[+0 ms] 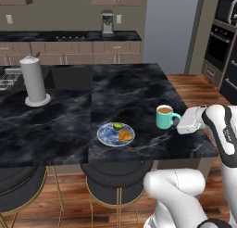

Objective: Pick up the brewed coffee from the coffee machine and place it next to the breakfast plate on the dining counter.

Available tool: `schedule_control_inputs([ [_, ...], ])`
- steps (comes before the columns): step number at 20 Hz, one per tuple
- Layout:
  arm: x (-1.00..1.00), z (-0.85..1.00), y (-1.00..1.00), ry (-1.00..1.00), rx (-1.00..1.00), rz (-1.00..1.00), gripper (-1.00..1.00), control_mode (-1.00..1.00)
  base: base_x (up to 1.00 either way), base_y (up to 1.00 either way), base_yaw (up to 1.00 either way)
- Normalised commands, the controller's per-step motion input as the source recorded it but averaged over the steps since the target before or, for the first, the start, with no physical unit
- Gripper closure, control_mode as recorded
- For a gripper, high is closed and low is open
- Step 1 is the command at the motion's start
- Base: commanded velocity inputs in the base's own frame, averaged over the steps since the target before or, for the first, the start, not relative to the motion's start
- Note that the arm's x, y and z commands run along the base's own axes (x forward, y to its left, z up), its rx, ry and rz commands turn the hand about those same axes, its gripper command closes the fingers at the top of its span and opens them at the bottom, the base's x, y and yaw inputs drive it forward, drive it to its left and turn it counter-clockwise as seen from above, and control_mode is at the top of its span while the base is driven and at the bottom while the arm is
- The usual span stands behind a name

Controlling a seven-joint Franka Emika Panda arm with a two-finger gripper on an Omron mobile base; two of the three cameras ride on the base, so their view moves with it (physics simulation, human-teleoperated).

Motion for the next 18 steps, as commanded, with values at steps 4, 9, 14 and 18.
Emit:
schedule_control_inputs([
  [4, 0.63, -0.49, 0.0, 0.08, 0.0, 0.0, 1.0, -1.0, 0.0, 0.0, 0.0],
  [9, 0.62, -0.43, 0.0, 0.07, 0.0, 0.0, 1.0, -1.0, 0.0, 0.0, 0.0],
  [14, 0.6, -0.44, 0.0, 0.02, 0.0, 0.0, 1.0, -1.0, 0.0, 0.0, 0.0],
  [18, 0.58, -0.52, 0.0, 0.0, 0.0, 0.0, 1.0, -1.0, 0.0, 0.0, 0.0],
])
